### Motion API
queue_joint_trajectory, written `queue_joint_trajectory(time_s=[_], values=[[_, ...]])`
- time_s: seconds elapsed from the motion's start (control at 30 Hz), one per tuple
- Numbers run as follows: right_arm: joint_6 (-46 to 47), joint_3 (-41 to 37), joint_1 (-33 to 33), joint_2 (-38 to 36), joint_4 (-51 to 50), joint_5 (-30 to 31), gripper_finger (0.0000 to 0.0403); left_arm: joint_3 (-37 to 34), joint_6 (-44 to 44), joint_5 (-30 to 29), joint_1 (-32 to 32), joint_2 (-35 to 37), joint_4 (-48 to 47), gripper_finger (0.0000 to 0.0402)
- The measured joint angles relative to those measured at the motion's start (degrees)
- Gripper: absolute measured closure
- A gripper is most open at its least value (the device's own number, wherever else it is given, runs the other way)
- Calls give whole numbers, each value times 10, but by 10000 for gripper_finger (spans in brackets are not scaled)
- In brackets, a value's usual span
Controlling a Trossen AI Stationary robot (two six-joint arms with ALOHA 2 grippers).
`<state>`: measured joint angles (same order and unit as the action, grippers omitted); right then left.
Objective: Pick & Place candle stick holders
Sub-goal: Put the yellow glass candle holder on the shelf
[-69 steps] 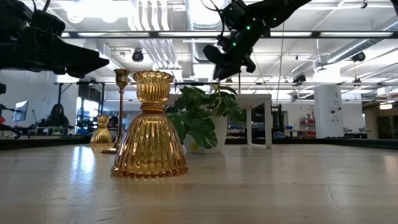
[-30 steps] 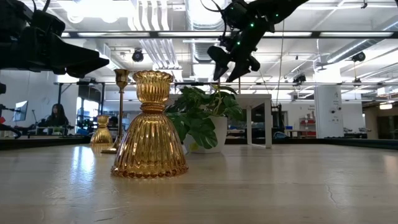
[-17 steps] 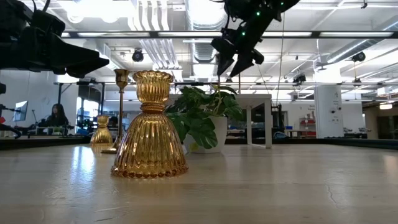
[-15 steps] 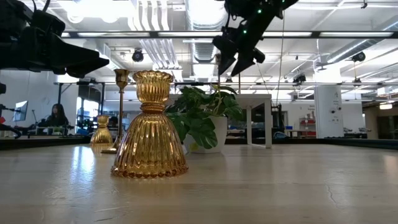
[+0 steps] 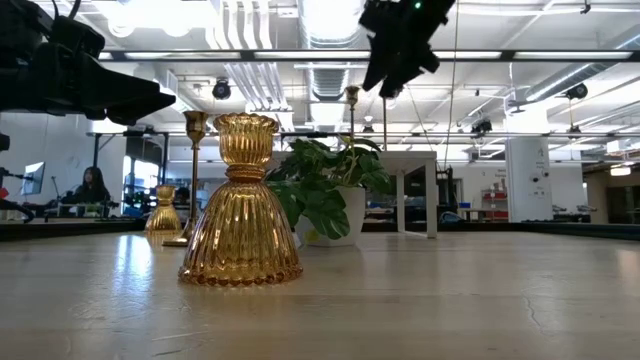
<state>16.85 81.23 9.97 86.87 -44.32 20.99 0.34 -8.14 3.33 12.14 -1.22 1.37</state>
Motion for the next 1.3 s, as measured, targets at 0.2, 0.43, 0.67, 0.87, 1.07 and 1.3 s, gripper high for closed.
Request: queue_joint_trajectory(time_s=[0.2, 0.43, 0.67, 0.87, 1.07, 1.3], values=[[27, -4, -56, -29, -46, 1, 159, 0, 0, 0, 0, 0, 0, 83], [27, -48, -123, -90, -48, 1, 173, 0, 0, 0, 0, 0, 0, 83], [31, -105, -177, -167, -50, -4, 189, 0, 0, 0, 0, 0, 0, 83], [75, -146, -220, -238, -72, -6, 200, 0, 0, 0, 0, 0, 0, 83], [172, -203, -283, -307, -104, -5, 208, 0, 0, 0, 0, 0, 0, 83], [291, -275, -389, -344, -131, -16, 218, 0, 0, 0, 0, 0, 0, 83]])
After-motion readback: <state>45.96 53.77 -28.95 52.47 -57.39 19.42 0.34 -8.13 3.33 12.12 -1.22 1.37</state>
